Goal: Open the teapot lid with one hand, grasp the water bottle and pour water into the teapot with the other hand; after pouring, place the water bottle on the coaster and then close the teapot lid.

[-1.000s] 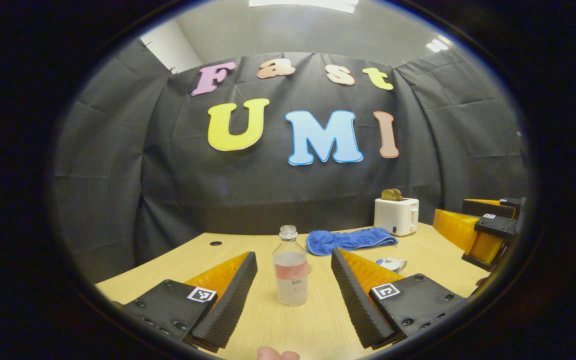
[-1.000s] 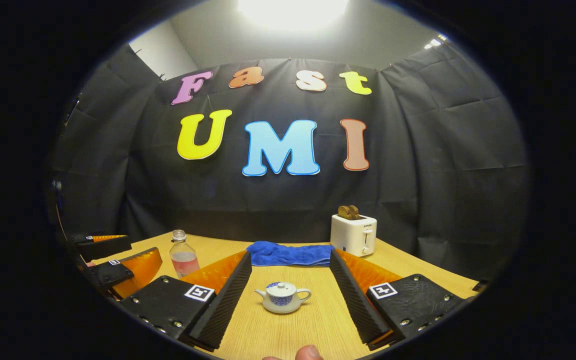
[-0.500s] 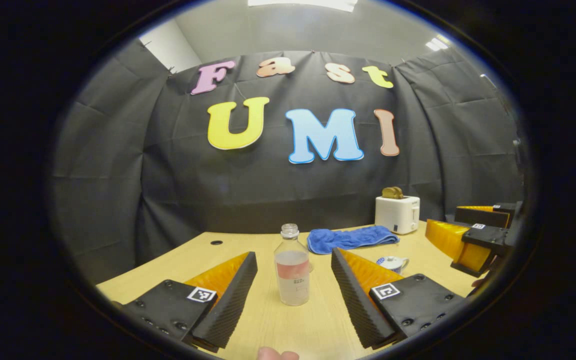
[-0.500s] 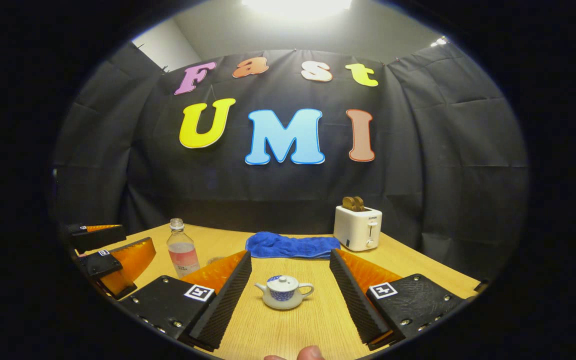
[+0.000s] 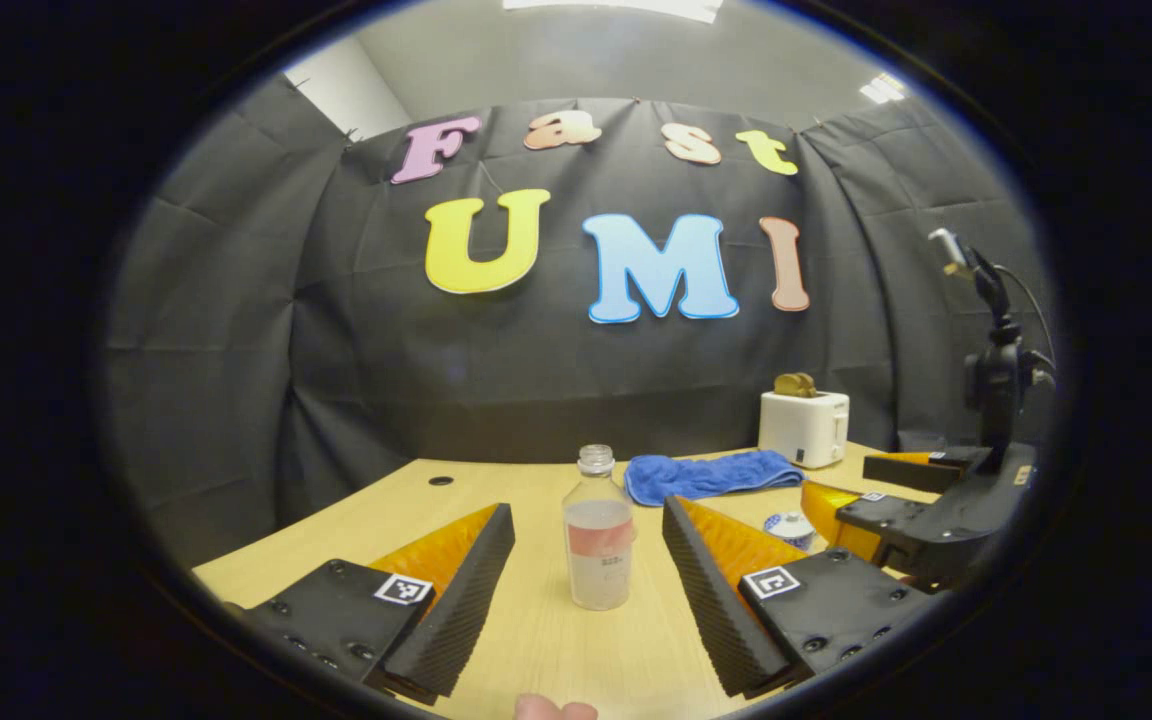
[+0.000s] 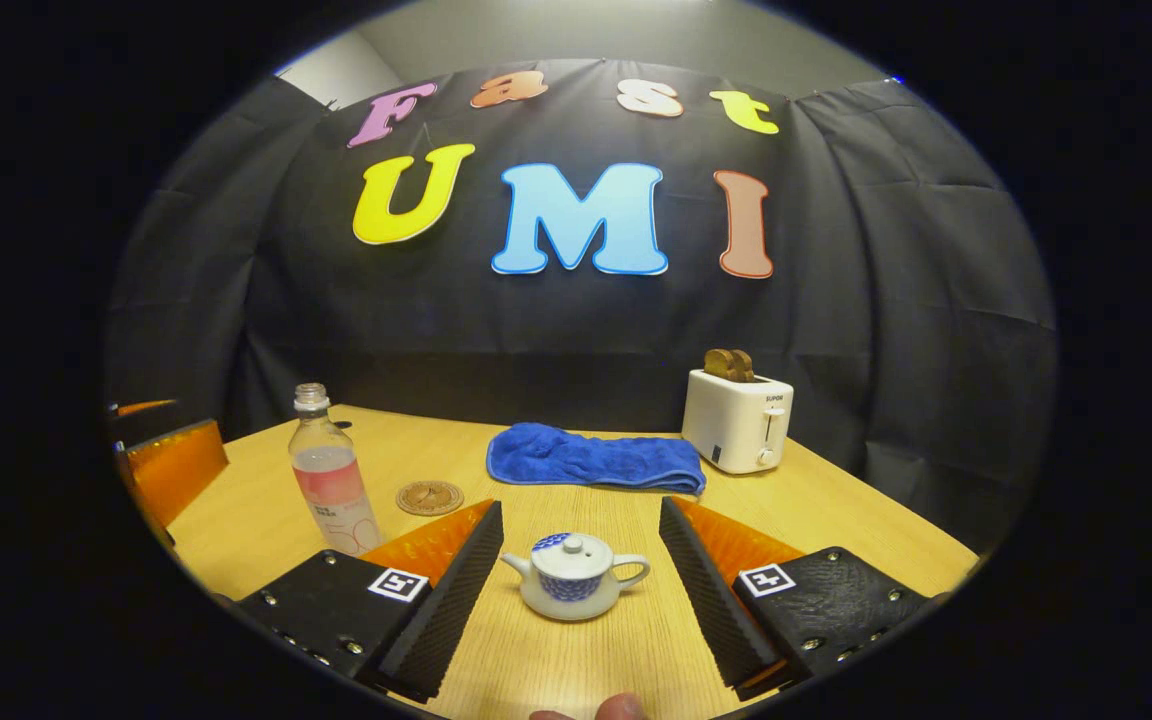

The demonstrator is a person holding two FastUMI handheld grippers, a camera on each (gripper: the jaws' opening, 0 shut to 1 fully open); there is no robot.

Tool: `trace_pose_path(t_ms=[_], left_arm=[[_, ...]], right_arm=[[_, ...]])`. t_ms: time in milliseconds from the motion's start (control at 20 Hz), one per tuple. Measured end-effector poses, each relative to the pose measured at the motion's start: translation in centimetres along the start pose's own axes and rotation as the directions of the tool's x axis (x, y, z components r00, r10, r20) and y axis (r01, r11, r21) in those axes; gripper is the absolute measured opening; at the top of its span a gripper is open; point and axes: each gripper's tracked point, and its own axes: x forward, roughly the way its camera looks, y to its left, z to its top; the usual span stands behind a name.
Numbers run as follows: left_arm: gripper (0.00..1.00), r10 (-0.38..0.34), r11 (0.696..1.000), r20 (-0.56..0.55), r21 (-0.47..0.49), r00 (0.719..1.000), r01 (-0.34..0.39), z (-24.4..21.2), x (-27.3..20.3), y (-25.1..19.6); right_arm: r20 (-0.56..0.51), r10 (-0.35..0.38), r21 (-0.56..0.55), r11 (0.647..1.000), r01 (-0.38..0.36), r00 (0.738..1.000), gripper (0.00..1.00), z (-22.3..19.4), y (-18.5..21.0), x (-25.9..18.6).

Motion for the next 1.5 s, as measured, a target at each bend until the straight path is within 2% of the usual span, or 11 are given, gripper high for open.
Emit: trace_pose_path(t_ms=[450, 500, 650, 700, 750, 850, 950, 1250, 1300, 1350, 1500], left_arm=[[1.0, 0.013, 1.0, -0.016, -0.008, 1.0, -0.013, -0.4, 0.3, 0.8], [1.0, 0.016, 1.0, -0.016, -0.007, 1.0, -0.016, -0.4, 0.4, 1.0], [1.0, 0.022, 1.0, -0.016, -0.009, 1.0, -0.022, -0.4, 0.4, 1.5], [1.0, 0.023, 1.0, -0.018, -0.012, 1.0, -0.023, -0.4, 0.5, 1.6], [1.0, 0.024, 1.0, -0.021, -0.014, 0.999, -0.024, -0.5, 0.5, 1.6], [1.0, 0.027, 1.0, -0.028, -0.015, 0.999, -0.027, -0.8, 0.6, 1.7], [1.0, 0.025, 1.0, -0.032, -0.016, 0.999, -0.025, -0.9, 0.6, 1.7], [1.0, 0.019, 1.0, -0.045, -0.023, 0.999, -0.02, -1.3, 0.7, 1.5], [1.0, 0.012, 1.0, -0.053, -0.027, 0.999, -0.014, -1.4, 0.8, 1.3], [1.0, 0.004, 1.0, -0.06, -0.029, 0.998, -0.006, -1.5, 0.6, 1.2], [1.0, 0.005, 1.0, -0.057, -0.021, 0.998, -0.007, -1.4, 0.8, 1.3]], right_arm=[[-0.058, -0.019, 0.002, 1.0, 0.02, 0.998, 0.97, -2.5, 0.4, 4.4], [-0.064, -0.017, 0.007, 1.0, 0.018, 0.998, 0.88, -2.6, 0.5, 4.8], [-0.097, -0.035, -0.009, 0.999, 0.034, 0.995, 0.79, -3.6, 0.6, 5.8], [-0.111, -0.03, -0.005, 1.0, 0.029, 0.993, 0.62, -4.0, 0.7, 6.0], [-0.124, -0.028, -0.003, 1.0, 0.028, 0.992, 0.58, -4.4, 0.8, 6.1], [-0.124, -0.012, 0.007, 1.0, 0.013, 0.992, 0.56, -4.0, 1.1, 5.8], [-0.134, -0.043, 0.004, 0.999, 0.044, 0.99, 0.2, -4.7, 0.5, 6.5], [-0.133, -0.026, 0.001, 1.0, 0.026, 0.991, 0.2, -4.6, 1.0, 6.2], [-0.124, -0.035, 0.006, 0.999, 0.036, 0.992, 0.2, -3.3, 0.8, 4.4], [-0.124, -0.027, 0.007, 1.0, 0.028, 0.992, 0.0, -5.0, 0.1, 7.0], [-0.123, -0.023, -0.016, 1.0, 0.021, 0.992, 0.01, -4.4, 0.9, 6.4]])
